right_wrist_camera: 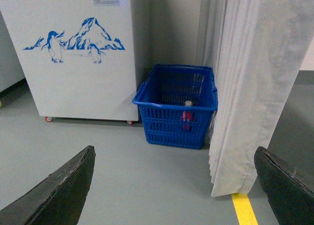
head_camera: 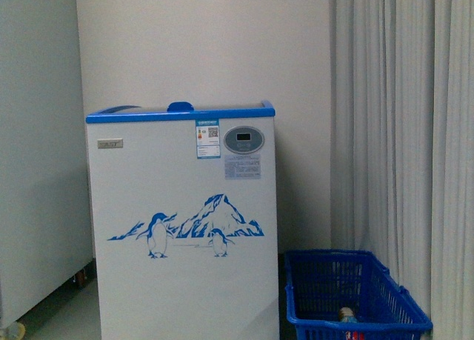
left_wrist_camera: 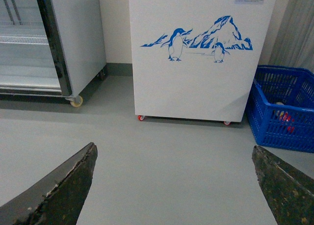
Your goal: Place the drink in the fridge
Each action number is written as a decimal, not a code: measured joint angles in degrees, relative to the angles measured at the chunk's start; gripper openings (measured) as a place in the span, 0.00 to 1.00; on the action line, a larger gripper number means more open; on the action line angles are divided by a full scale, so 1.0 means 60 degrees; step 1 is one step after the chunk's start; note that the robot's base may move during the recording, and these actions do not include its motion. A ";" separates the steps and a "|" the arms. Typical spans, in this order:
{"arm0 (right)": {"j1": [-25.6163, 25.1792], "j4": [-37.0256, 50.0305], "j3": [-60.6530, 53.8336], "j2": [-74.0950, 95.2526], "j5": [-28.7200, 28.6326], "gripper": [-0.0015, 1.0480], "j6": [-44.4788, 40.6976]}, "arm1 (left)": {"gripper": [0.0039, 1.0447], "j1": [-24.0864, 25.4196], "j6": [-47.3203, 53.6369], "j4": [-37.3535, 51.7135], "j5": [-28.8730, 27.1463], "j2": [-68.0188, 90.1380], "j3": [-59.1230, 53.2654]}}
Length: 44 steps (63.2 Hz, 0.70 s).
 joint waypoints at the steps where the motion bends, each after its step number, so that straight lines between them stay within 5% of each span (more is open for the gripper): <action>1: 0.0000 0.0000 0.0000 0.0000 0.0000 0.93 0.0000 | 0.92 0.0000 0.0000 0.0000 0.0000 0.0000 0.0000; 44: 0.0000 0.0000 0.0000 0.0000 0.0000 0.93 0.0000 | 0.92 0.0000 0.0004 0.0000 0.0000 0.0000 0.0000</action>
